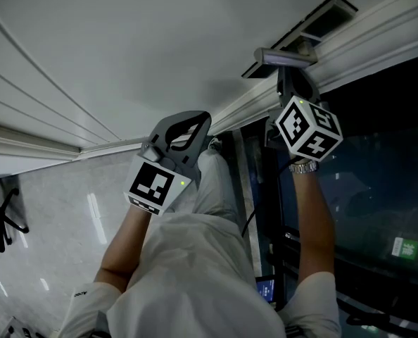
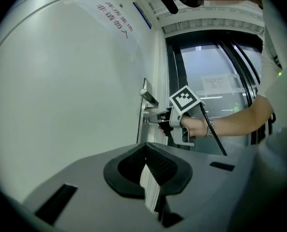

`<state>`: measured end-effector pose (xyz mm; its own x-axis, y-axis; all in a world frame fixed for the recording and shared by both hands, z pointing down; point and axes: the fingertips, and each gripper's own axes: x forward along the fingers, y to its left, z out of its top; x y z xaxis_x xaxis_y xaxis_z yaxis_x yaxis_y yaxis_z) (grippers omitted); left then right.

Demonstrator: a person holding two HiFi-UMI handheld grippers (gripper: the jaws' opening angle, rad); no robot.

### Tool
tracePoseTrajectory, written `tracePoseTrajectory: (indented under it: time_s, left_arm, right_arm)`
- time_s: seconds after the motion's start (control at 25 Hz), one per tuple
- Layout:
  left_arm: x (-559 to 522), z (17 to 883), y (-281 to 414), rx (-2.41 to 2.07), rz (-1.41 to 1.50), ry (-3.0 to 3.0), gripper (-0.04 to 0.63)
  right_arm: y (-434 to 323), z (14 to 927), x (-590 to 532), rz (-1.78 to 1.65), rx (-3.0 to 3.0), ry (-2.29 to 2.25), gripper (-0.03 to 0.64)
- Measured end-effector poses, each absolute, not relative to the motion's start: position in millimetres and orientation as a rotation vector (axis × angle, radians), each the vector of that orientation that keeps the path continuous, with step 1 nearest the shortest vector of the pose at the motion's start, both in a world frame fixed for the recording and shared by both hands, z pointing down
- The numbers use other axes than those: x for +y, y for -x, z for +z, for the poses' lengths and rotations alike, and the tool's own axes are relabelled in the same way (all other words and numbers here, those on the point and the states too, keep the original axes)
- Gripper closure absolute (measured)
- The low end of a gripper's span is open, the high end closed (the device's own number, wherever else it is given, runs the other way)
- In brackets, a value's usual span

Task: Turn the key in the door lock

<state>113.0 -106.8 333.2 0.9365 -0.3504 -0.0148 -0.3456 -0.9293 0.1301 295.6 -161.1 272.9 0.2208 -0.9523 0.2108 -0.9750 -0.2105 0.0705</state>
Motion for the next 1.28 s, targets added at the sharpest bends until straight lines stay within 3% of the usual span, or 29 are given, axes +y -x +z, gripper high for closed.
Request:
tracePoseTrajectory:
  time_s: [0.72, 1.28]
  left_arm:
    - [-104.1, 336.8, -122.4, -0.529, -0.037, -2.971, 0.591]
    - [-100.7, 336.7, -129.6, -0.511, -0.032, -2.981, 0.589]
  right_arm:
    - [-313.0, 281.3, -157.4, 1.375, -2.419, -2.529, 0.604]
    - [-302.1, 287.7, -142.1, 1.664, -2.504, -2.500, 0.603]
